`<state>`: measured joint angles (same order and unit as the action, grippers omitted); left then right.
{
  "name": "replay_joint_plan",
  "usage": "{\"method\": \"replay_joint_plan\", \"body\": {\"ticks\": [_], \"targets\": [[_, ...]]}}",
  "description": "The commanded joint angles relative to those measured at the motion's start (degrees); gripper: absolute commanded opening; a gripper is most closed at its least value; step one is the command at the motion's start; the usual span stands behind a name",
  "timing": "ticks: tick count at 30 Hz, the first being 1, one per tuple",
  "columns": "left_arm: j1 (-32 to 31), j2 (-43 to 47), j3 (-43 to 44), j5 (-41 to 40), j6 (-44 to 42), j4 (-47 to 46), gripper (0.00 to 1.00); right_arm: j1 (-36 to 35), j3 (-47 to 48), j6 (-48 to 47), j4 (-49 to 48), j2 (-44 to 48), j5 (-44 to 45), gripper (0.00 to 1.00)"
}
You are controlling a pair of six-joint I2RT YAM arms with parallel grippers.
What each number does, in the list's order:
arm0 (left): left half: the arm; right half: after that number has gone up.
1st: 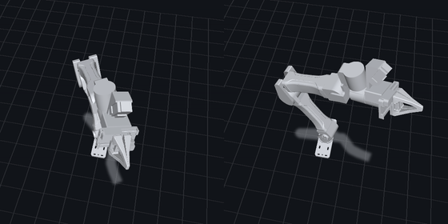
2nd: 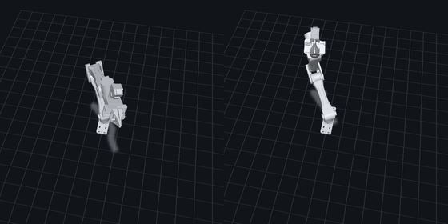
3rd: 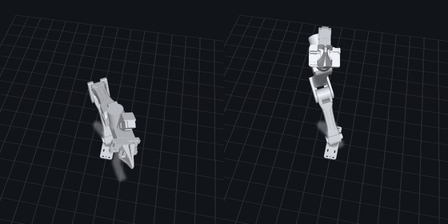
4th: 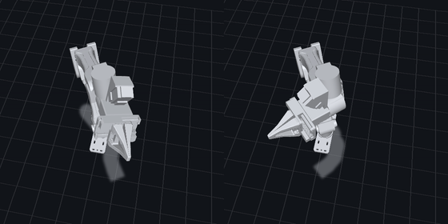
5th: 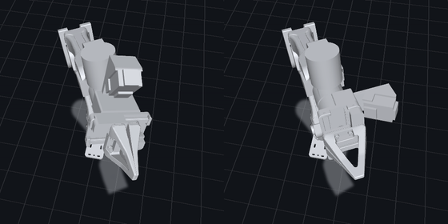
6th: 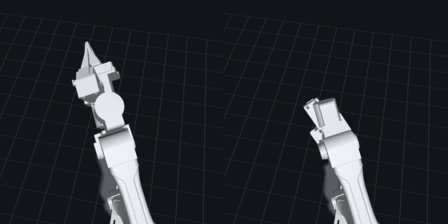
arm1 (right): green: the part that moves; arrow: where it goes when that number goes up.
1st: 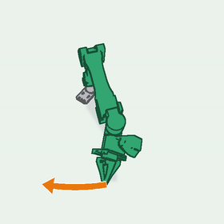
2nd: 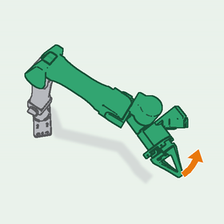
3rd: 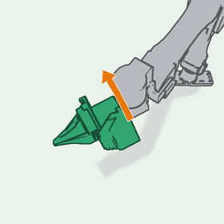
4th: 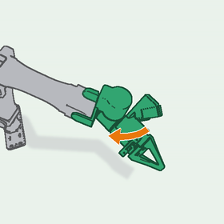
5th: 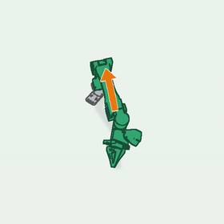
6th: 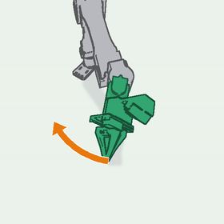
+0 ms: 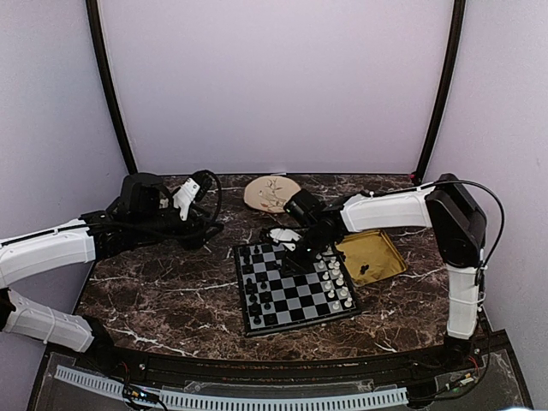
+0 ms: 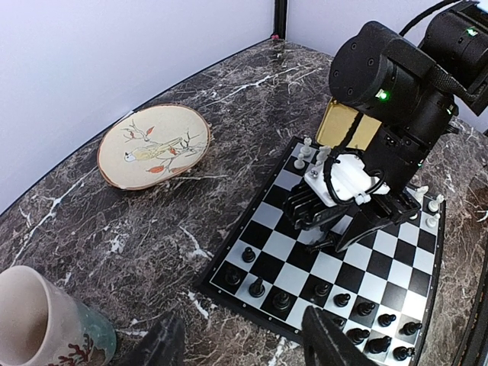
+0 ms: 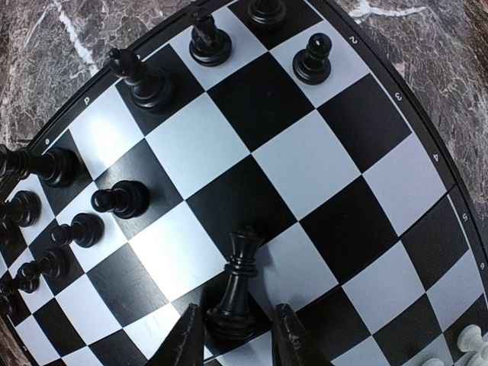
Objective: Set up the chess pieces on the board
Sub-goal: Pick up the king from the chessboard.
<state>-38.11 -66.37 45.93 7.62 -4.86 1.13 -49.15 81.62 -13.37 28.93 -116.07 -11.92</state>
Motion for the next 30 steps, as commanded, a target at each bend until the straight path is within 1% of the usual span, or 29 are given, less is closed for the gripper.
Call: {"method": "replay_joint_plan", "body": {"ticks": [1, 5, 15, 20, 22, 24, 26, 30], "targets": [[0.3, 0.0, -0.7, -0.3, 0.3, -1.4, 0.55, -0.5, 0.9, -0.2, 0.1, -0.7, -0.4, 0.29], [0.3, -0.5, -0.6, 0.0, 0.3, -1.4, 0.55, -0.5, 1.0, 0.3, 0.0, -1.2, 0.2, 0.26], [0.3, -0.3, -0.9, 0.4, 0.2, -1.2, 0.55, -0.2, 2.6, 2.4, 0.8, -3.4, -0.3, 0.26], [0.2, -0.8, -0.9, 0.9, -0.2, -1.0, 0.55, 0.5, 1.4, 2.1, 0.6, -2.2, -1.3, 0.2], [0.3, -1.3, -0.6, 1.5, -0.4, -0.7, 0.55, 1.0, 0.8, 1.9, 0.4, -1.3, -2.3, 0.2], [0.3, -1.9, -0.4, 1.8, -0.5, -0.5, 0.55, 1.5, 0.5, 2.1, 0.4, -0.9, -3.0, 0.23], [0.2, -2.2, -0.1, 2.0, -0.5, -0.5, 0.55, 1.6, 0.2, 2.2, 0.3, -0.7, -2.7, 0.29], [0.3, -2.4, 0.0, 2.0, -0.5, -0.9, 0.54, 1.6, -0.3, 1.9, 0.3, -0.8, -2.5, 0.29]]}}
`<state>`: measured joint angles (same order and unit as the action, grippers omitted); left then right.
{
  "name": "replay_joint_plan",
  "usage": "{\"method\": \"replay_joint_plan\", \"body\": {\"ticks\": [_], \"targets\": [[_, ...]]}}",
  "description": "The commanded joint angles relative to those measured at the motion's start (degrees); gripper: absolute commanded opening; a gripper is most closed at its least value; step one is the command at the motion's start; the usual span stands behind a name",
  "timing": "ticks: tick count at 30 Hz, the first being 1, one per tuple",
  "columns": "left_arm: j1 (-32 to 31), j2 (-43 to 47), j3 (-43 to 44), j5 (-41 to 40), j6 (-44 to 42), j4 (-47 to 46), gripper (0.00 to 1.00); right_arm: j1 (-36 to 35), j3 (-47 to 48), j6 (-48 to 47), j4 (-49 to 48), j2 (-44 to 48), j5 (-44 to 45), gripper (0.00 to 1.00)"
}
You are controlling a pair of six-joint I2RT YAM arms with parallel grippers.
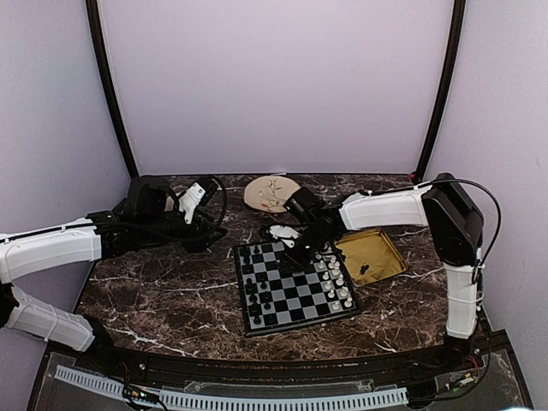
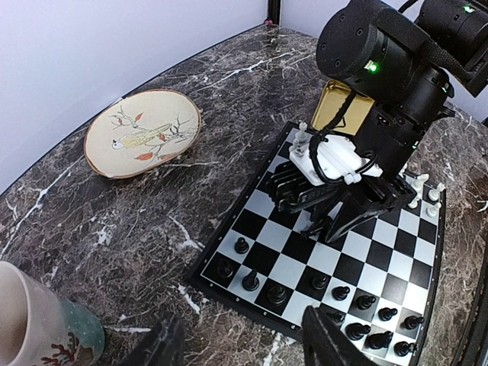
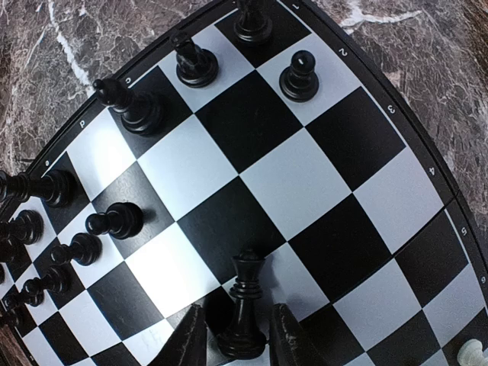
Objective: Set up the chess pieces on the board
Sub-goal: Pick up the king from the chessboard.
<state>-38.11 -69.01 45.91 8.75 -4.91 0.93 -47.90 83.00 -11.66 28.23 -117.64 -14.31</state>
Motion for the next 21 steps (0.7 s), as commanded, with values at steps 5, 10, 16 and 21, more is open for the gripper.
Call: {"method": "replay_joint_plan", "body": {"ticks": [5, 10, 16, 21], "targets": [[0.3, 0.2, -0.2, 0.8, -0.5, -0.7, 0.54, 0.4, -2.4, 0.1, 0.8, 1.1, 0.7, 0.26], [0.3, 0.0, -0.3, 0.8, -0.5, -0.9, 0.54, 0.5, -3.7, 0.0, 0.1, 2.6, 2.4, 0.28], [0.3, -0.8, 0.0, 1.6, -0.5, -1.3, 0.54, 0.6, -4.4, -0.5, -0.3, 2.7, 2.0, 0.26], [0.3, -1.1, -0.2, 2.3, -0.3, -1.5, 0.54, 0.6, -3.6, -1.0, -0.7, 1.5, 0.7, 0.2]]}}
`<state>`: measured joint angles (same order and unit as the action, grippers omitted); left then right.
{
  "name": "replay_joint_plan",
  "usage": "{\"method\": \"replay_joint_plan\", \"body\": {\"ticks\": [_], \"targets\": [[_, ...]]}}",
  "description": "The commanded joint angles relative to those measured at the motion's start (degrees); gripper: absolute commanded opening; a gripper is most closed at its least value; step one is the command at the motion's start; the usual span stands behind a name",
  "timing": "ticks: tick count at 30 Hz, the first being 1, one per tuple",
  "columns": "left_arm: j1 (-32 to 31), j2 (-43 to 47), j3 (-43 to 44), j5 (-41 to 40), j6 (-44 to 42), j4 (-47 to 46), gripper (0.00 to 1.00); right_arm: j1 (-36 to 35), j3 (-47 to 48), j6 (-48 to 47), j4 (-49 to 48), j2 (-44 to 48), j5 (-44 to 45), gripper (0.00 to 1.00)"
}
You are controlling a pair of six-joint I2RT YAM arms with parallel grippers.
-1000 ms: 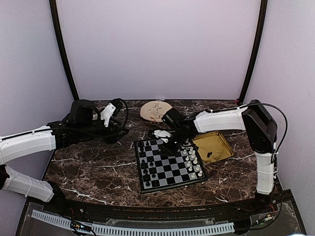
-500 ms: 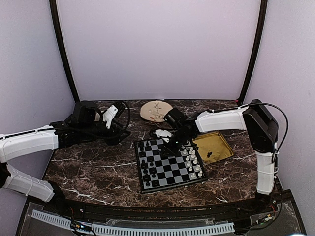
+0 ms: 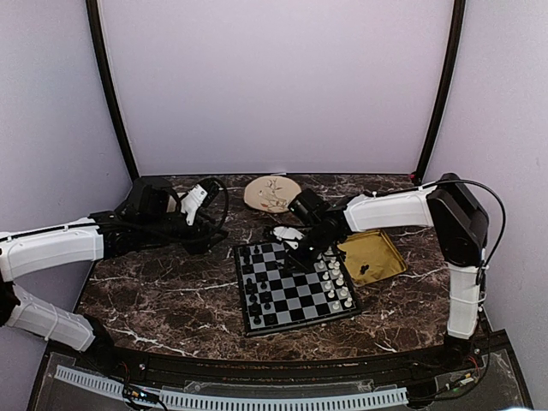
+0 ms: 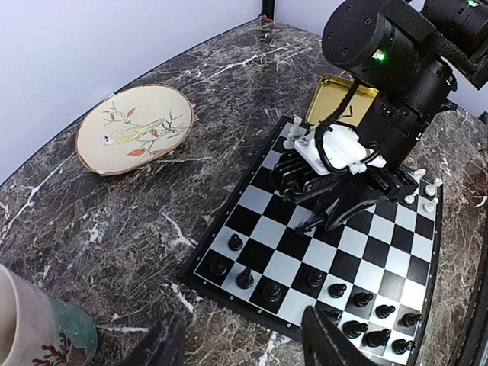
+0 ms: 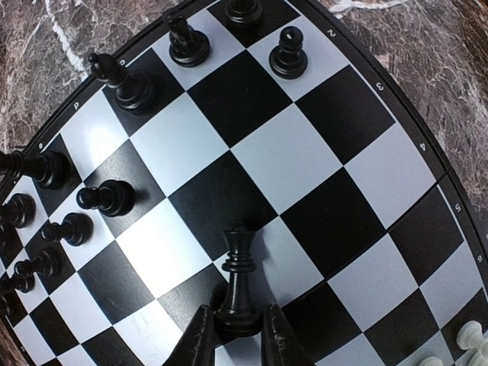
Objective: Set up the chess pieces on the board
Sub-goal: Pick up the king from the chessboard, then pass from the right arm to the left
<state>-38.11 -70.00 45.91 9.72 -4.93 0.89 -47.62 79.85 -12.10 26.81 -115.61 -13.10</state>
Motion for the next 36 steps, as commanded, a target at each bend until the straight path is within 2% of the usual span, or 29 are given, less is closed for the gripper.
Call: {"method": "replay_joint_plan", "body": {"ticks": [1, 7, 12, 17, 20, 22, 24, 31, 36], "targets": [[0.3, -0.2, -0.1, 1.4, -0.2, -1.5, 0.54, 0.4, -0.2, -0.6, 0.7, -0.8, -0.5, 0.19], [0.2, -0.8, -0.1, 2.6, -0.8, -1.4, 0.54, 1.8, 0.5, -1.9, 0.8, 0.3, -3.8, 0.14], [0.2, -1.1, -2.6, 13.2, -0.6, -7.1, 0.55, 4.3, -3.8, -4.8, -2.3, 7.2, -14.1, 0.14], [0.1, -6.0, -3.2, 20.5, 11.7, -16.5, 0.54, 4.7, -3.9, -6.1, -1.3, 10.3, -21.9, 0.14], [0.1, -9.4, -4.4, 18.0, 23.6, -23.8, 0.53, 4.7, -3.7, -6.1, -1.3, 11.1, -26.1, 0.14], [0.0, -11.5, -6.9, 19.2, 30.5, -32.7, 0.53, 4.7, -3.2, -6.3, -0.7, 11.1, -27.7, 0.14], [0.0, -14.0, -7.5, 20.0, 35.8, -37.2, 0.53, 4.7, -2.8, -6.2, -0.3, 11.0, -28.5, 0.15], [-0.3, -20.8, -9.9, 23.7, 46.6, -50.4, 0.52, 4.7, -2.4, -6.2, 0.3, 10.6, -28.7, 0.15], [-2.1, -25.3, -8.9, 25.2, 49.7, -53.8, 0.5, 4.7, -2.1, -6.3, 0.4, 10.1, -28.8, 0.15]]}}
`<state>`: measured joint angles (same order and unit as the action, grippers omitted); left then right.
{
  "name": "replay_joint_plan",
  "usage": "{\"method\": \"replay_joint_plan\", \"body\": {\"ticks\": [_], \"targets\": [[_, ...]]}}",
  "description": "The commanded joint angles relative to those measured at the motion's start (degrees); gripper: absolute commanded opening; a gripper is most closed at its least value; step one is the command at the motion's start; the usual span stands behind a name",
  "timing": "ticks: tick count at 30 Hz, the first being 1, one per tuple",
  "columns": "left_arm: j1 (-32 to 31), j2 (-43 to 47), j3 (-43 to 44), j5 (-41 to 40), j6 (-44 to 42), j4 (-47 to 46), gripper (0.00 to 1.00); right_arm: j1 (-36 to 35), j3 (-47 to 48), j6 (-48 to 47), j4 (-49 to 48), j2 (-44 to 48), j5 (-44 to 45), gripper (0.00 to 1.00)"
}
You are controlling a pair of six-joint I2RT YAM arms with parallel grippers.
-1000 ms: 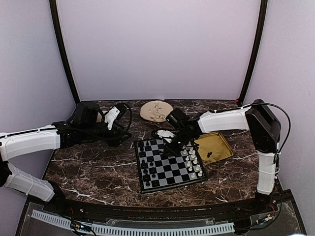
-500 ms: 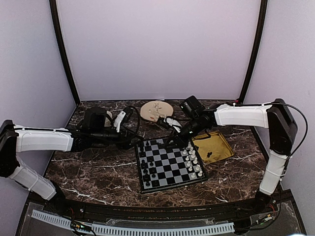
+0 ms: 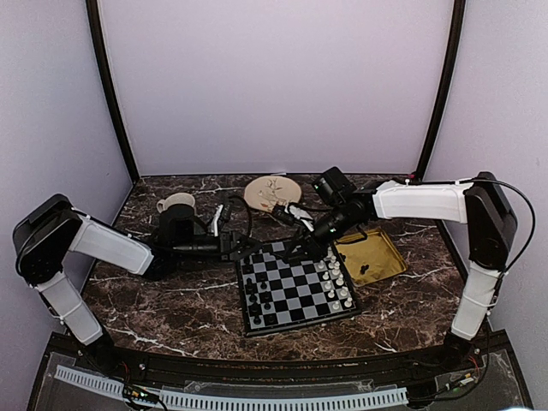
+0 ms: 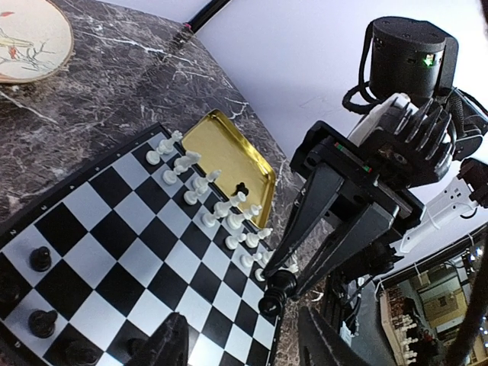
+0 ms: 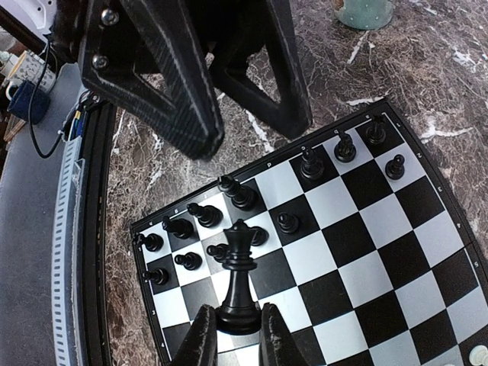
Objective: Set up the chess pieces on the board
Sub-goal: Pass from the right arm to the left
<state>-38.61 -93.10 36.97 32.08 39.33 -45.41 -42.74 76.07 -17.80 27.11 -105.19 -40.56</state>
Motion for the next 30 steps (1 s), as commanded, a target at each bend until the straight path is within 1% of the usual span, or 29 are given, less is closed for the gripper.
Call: {"method": "replay_joint_plan", "body": {"ticks": [1, 7, 14, 20, 30], "targets": [[-2.0, -2.9, 0.5, 3.0, 5.7, -7.7, 0.5, -0.1, 1.7, -0.6, 0.1, -0.4, -1.4, 0.15], [-3.8, -6.7, 3.2, 4.9, 7.2, -9.2, 0.46, -0.1, 1.7, -0.6, 0.2, -0.7, -1.3, 0.16], [-4.1, -8.1, 4.2, 5.5, 8.0, -10.6, 0.41, -0.1, 1.6, -0.7, 0.3, -0.9, -1.2, 0.17], [-4.1, -9.0, 4.9, 6.3, 8.6, -11.7, 0.32, -0.1, 1.8, -0.9, 0.7, -1.1, -1.2, 0.17], [-4.1, -9.8, 5.5, 7.7, 9.0, -12.8, 0.12, -0.1, 1.5, -1.1, 0.7, -0.8, -0.7, 0.18]]}}
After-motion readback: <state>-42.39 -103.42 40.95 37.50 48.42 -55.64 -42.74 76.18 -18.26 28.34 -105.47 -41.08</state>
